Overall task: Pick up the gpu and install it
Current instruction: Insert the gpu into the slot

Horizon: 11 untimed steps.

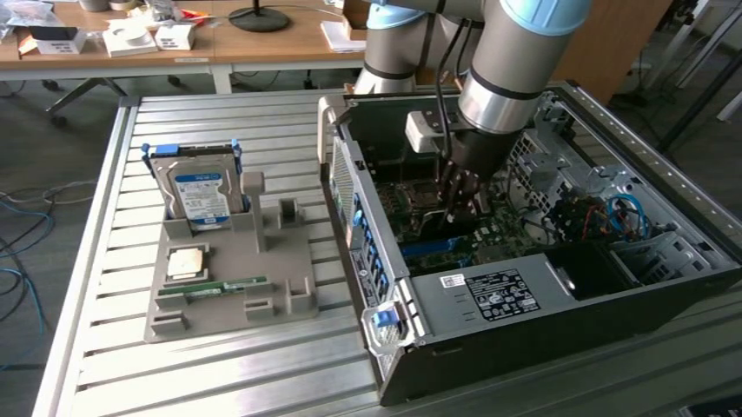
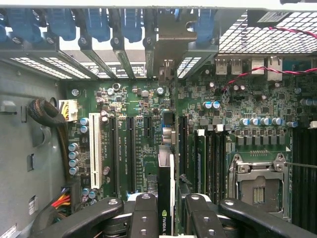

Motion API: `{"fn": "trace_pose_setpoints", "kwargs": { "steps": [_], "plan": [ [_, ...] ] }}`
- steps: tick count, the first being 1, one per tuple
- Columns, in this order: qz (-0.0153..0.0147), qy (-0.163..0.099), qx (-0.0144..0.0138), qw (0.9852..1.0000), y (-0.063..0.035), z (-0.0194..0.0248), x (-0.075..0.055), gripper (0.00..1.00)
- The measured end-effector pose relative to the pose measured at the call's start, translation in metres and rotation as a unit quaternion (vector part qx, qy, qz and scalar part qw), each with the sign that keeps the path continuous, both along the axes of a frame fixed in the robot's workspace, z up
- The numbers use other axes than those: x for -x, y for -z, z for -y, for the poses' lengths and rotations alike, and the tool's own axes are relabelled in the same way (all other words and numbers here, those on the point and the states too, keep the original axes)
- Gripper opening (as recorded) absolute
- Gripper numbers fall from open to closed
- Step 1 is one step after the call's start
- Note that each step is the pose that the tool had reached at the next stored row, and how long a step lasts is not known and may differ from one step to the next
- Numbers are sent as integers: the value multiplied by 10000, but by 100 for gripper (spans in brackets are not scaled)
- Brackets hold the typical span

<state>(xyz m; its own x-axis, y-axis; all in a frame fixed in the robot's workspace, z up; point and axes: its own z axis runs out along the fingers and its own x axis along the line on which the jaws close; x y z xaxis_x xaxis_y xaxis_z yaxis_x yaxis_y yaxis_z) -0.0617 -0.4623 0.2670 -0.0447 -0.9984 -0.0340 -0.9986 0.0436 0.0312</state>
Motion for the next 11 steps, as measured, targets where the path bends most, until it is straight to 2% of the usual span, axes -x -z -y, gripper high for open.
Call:
{"fn": "trace_pose_setpoints", "kwargs": {
  "steps": [11],
  "plan": [
    [1,0,0,10000,20,0,0,26]
  ]
}}
